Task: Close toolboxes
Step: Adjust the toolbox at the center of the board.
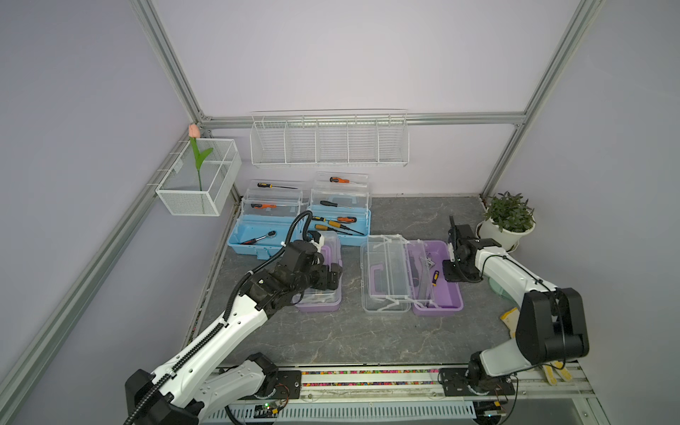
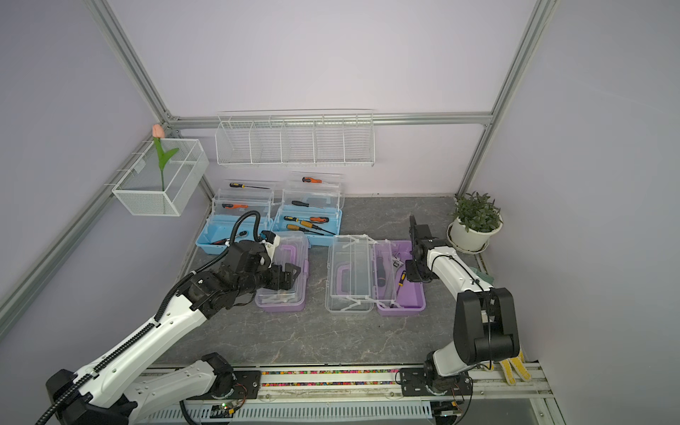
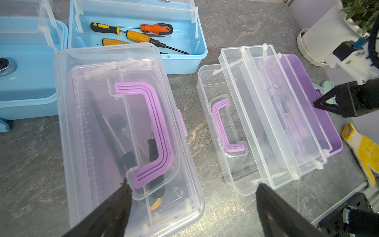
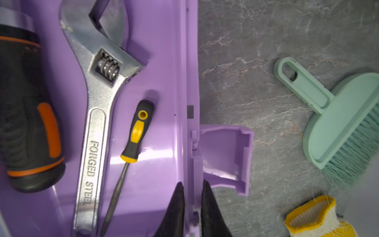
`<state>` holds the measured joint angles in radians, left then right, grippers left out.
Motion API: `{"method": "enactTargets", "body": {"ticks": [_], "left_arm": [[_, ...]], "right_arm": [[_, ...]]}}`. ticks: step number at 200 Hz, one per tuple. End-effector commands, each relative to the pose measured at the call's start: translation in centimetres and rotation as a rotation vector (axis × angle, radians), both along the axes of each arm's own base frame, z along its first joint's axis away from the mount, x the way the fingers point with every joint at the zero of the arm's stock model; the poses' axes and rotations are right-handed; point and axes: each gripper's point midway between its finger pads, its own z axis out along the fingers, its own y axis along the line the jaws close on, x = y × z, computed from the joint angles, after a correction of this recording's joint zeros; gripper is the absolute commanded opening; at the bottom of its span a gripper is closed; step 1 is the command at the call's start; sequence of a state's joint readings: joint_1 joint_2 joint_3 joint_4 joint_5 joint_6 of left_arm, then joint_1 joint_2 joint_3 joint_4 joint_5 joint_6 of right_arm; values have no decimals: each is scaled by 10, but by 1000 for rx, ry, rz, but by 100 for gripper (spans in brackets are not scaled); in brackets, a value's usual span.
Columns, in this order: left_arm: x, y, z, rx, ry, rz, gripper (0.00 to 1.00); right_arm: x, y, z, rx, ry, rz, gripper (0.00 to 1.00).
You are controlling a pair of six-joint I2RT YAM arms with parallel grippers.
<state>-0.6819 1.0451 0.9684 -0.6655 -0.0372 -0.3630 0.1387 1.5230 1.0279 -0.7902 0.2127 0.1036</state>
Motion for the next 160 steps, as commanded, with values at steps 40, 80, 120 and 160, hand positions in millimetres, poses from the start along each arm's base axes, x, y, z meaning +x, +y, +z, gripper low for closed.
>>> {"method": "enactTargets", "body": {"ticks": [40,80,120,160], "left_arm": [[19,6,-20,131,31,63,95],[38,17,-41,289,37,114,94],[57,42,-62,530,87,236,96],[60,50,-92,662,148,239,97]], "right_arm": [[-13,31,-18,91,67,82,13],[-10,66,-22,167,43,133,13],[-10,81,-15,194,36,144,13],[-18,87,-11,249,36,97,13]]}}
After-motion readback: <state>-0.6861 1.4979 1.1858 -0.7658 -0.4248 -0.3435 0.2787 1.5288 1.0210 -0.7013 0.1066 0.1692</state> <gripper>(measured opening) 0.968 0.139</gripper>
